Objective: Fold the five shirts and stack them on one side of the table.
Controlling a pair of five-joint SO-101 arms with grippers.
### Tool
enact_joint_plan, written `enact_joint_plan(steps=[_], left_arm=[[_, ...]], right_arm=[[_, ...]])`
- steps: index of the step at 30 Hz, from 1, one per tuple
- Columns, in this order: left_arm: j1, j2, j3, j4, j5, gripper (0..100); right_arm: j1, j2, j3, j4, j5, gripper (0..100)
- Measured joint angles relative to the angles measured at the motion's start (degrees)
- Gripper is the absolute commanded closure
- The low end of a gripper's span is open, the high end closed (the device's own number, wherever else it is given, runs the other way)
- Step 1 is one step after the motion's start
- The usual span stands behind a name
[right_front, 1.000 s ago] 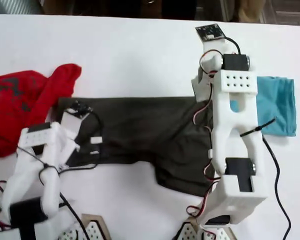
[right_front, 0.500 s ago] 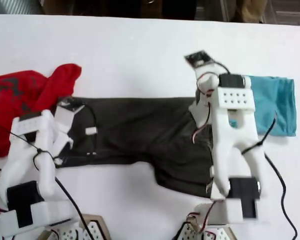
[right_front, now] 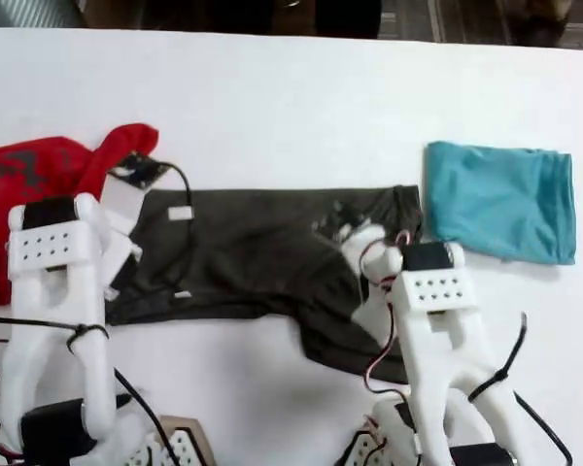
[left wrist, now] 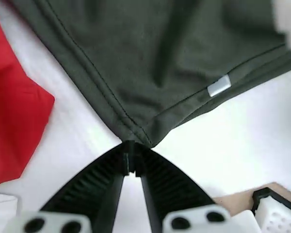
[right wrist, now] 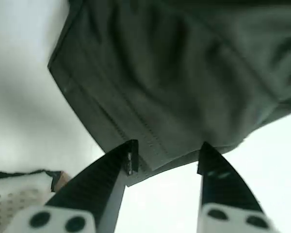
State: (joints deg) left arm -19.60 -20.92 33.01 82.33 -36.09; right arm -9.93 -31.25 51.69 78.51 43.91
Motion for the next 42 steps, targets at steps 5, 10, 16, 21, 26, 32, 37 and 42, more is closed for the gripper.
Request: enact_joint_plan(steps=[5, 10, 16, 21, 26, 32, 37, 42], left_arm=[[3.08, 2.46, -0.88, -6.33, 4.22, 97], [3.52, 12.84, -3.52, -11.25, 9.05, 97], [3.78, 23.21, -7.3, -15.21, 12.66, 97], [3.69, 26.37, -7.38, -18.37, 13.1, 97], [3.16, 28.13, -7.38, -19.87, 13.19, 97], [3.25, 29.36, -5.54, -24.18, 13.19, 97], [3.25, 29.36, -5.01, -25.32, 13.36, 97], [3.25, 29.36, -5.01, -25.32, 13.36, 97]], right_arm=[[0.0, -0.62, 4.04, 0.09, 4.22, 78.6], [0.0, -0.62, 5.45, 0.09, 9.05, 71.7], [-0.26, -0.62, 8.44, -0.09, 14.86, 71.1], [-6.15, -0.62, 11.52, -1.05, 16.62, 70.9], [-12.48, -0.62, 15.12, -8.7, 12.66, 70.8], [-15.21, -0.88, 18.81, -14.77, 9.85, 70.8], [-15.21, -1.49, 19.78, -15.65, 9.85, 71.5], [-15.21, -1.49, 19.34, -16.26, 9.85, 88.7]])
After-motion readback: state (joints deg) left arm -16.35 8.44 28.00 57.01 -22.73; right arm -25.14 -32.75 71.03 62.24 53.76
